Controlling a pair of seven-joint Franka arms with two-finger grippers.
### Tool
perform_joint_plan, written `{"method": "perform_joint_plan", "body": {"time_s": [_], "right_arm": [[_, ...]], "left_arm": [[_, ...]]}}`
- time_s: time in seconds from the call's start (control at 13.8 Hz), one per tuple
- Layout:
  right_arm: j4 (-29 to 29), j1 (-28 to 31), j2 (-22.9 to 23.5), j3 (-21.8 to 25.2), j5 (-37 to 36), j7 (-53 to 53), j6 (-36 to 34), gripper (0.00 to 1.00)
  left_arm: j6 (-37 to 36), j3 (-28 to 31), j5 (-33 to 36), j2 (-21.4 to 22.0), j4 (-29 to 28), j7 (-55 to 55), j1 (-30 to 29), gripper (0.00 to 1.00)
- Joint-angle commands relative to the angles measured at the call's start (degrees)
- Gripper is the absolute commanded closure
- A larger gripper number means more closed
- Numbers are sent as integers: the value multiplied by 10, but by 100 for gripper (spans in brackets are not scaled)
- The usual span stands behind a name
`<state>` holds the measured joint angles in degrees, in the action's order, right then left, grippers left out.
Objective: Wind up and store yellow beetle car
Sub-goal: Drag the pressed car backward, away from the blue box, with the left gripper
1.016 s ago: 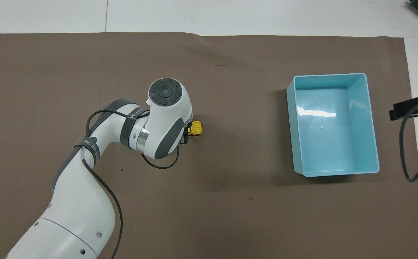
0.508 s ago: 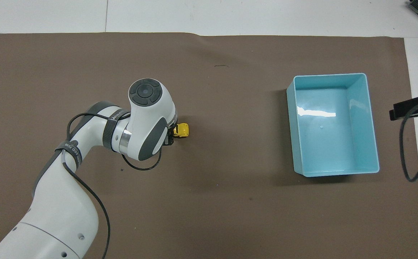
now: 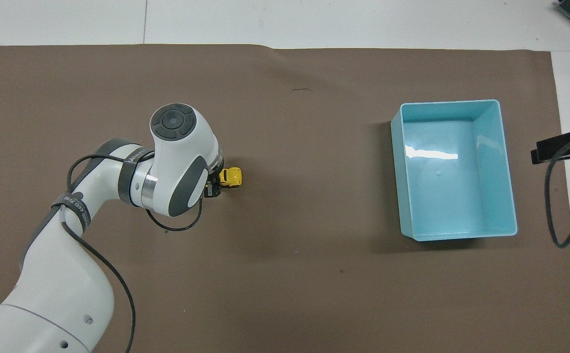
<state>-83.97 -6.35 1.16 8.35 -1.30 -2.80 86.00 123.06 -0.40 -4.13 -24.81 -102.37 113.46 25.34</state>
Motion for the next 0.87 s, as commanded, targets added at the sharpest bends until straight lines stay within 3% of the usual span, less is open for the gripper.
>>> {"method": "perform_joint_plan", "body": {"time_s": [0.0, 0.29, 0.36, 0.44, 0.8], "right_arm": [[-16, 6, -13, -1, 2, -12, 8, 0], [-16, 6, -13, -2, 2, -12, 8, 0], [-16, 6, -13, -2, 2, -12, 8, 0], [-16, 6, -13, -2, 2, -12, 9, 0], [-16, 6, -13, -2, 2, -12, 8, 0]], "left_arm": [[10, 3, 3, -7, -30, -17, -20, 71], [9, 2, 3, -6, -31, -36, -34, 66], [8, 2, 3, -2, -31, -39, -35, 54], [6, 2, 3, 3, -31, -52, -39, 1], [-68, 0, 3, 62, -23, -66, -40, 0]]}}
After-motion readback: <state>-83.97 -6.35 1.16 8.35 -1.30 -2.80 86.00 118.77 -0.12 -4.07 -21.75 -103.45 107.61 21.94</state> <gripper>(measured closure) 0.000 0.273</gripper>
